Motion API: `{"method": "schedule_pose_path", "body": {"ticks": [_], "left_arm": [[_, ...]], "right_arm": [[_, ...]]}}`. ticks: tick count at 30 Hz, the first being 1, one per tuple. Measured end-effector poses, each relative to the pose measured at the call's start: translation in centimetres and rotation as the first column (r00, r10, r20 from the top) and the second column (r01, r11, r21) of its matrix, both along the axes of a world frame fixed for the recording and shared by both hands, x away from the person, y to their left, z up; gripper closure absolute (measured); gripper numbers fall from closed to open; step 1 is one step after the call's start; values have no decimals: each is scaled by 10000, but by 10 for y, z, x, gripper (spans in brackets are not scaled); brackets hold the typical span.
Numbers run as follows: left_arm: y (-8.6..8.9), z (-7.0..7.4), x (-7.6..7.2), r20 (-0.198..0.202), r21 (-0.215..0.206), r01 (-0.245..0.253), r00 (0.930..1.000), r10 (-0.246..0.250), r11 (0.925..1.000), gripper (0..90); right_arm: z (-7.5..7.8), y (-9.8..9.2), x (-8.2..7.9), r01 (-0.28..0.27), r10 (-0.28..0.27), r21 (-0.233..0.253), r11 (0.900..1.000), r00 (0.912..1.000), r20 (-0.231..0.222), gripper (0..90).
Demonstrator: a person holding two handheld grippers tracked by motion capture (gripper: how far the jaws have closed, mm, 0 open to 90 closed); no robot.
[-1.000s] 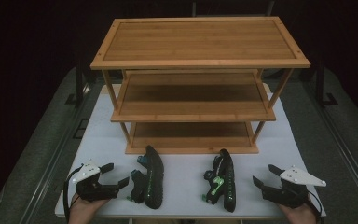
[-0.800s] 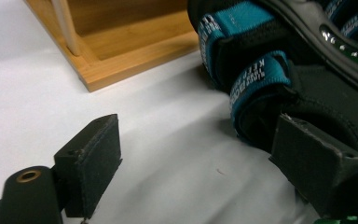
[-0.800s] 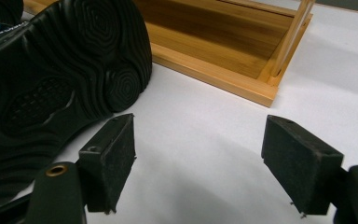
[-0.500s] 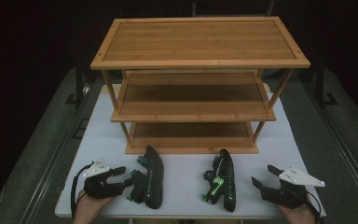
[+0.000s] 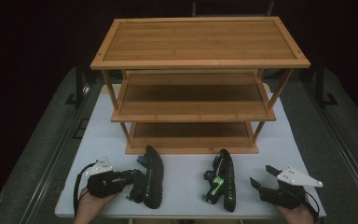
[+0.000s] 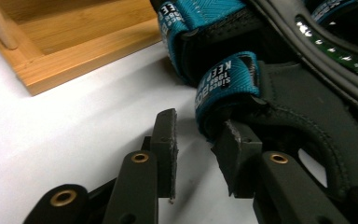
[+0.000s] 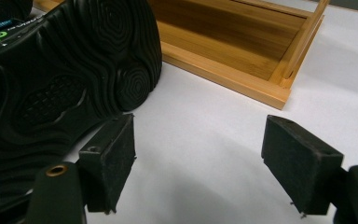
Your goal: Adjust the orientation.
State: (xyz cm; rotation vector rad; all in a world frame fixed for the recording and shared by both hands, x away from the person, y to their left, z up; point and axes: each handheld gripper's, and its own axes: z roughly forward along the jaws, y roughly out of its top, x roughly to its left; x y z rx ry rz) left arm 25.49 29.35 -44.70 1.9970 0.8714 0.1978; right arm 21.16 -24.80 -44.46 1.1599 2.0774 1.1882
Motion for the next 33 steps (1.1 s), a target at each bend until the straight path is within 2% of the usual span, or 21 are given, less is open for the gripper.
{"method": "schedule_pose_path", "body": {"ticks": [5, 9, 21, 27, 33], "left_arm": [[-5, -1, -1, 51, 213, 184, 9998, -185, 9996, 699], [-6, -1, 0, 29, 172, 257, 9997, -258, 9995, 700], [-15, 11, 1, 396, -519, 636, 9973, -616, 9966, 699], [-19, 16, 3, 504, -924, 880, 9952, -836, 9918, 691], [-29, 20, 8, 537, -1033, 1000, 9940, -949, 9896, 672]], "right_arm": [[0, 0, 0, -13, 13, 1, 10000, 10000, 8, 253], [0, -1, -1, -23, 23, 15, 10000, 10000, 36, 253], [0, 2, 0, -76, 76, -42, 10000, 10000, 10, 253], [0, 2, 0, -60, 60, -26, 10000, 10000, 31, 253], [1, 3, -1, -85, 86, -59, 9999, 9999, 69, 253]]}}
